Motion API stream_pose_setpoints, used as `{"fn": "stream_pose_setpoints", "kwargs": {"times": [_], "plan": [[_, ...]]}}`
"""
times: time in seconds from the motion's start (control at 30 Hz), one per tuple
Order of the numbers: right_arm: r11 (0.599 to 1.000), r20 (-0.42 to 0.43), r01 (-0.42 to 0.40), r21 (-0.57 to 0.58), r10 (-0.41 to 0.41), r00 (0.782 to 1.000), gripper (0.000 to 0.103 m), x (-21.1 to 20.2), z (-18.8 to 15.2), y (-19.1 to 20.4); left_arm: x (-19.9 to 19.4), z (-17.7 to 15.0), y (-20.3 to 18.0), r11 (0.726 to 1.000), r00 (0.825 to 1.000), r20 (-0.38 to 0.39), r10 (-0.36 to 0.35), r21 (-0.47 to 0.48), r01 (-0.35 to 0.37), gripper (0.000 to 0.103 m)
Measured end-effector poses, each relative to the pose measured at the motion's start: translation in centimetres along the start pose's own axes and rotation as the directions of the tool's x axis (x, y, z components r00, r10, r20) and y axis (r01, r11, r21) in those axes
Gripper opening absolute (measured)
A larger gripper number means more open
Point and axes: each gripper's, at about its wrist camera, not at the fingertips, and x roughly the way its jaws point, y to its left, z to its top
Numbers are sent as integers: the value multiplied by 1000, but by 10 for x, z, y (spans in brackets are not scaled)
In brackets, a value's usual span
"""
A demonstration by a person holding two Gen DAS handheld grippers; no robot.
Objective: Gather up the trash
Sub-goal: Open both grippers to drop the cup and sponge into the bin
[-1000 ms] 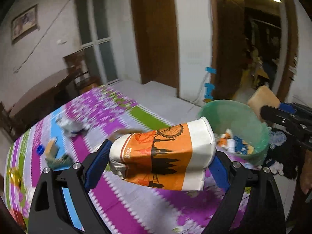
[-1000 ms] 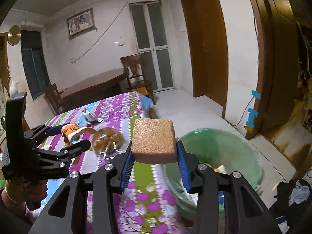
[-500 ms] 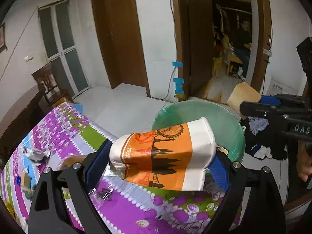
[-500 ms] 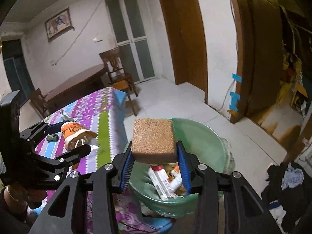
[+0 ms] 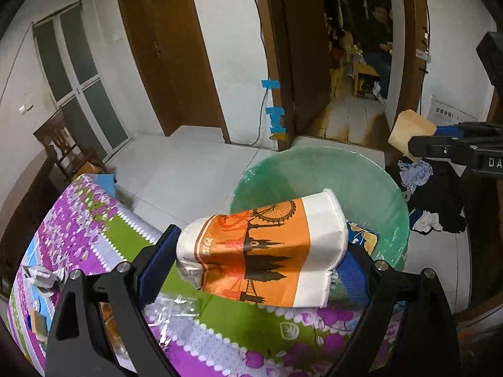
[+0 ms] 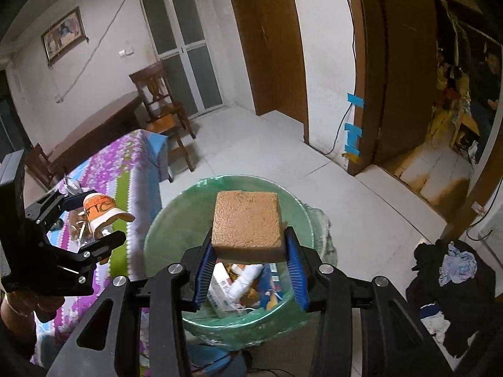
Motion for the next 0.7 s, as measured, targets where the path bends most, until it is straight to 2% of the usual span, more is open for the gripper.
{"fn": "stream_pose_setpoints", "kwargs": {"times": [0.17,0.7], "plan": [[1000,-17,21,-17,-21,1000,44,12,7,1,15,6,-5,999,999,-29,-35,6,35,88],[999,-61,23,-36,-25,998,44,39,16,9,31,13,-13,999,998,-48,-31,35,33,88]]}}
